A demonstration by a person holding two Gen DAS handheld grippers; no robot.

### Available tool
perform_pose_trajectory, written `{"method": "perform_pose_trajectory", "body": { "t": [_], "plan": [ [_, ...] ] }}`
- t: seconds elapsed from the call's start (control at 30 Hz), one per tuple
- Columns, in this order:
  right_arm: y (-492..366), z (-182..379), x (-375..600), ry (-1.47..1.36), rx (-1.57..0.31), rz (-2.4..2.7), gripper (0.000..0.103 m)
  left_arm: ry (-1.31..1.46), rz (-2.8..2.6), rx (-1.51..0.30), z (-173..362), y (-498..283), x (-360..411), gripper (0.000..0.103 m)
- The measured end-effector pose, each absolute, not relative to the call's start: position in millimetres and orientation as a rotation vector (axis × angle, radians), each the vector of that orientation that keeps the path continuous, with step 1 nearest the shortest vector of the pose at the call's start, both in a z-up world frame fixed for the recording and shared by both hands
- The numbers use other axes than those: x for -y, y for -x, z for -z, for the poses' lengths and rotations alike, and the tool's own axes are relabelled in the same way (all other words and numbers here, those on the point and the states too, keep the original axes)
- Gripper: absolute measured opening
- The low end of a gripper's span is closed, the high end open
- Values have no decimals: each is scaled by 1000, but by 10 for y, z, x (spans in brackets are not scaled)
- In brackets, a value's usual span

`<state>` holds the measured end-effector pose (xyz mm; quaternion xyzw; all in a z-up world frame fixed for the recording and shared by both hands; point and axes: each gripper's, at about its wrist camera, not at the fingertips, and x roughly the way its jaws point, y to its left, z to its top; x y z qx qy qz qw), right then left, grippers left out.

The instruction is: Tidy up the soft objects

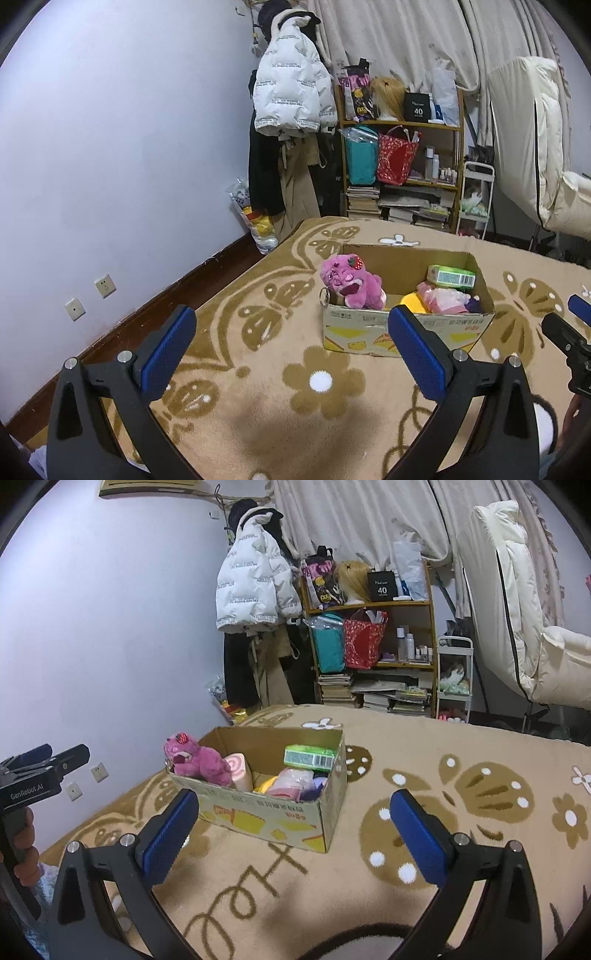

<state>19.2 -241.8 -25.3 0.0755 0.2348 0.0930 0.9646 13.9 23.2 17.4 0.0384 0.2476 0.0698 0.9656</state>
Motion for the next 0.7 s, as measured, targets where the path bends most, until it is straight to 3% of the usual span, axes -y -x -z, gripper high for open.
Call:
{"method": "perform_pose_trajectory", "body": {
  "t": [0.7],
  "plan": [
    [-246,447,2398,-143,-517,-184,103,-119,-125,-534,-76,-233,-165,103]
  ]
}}
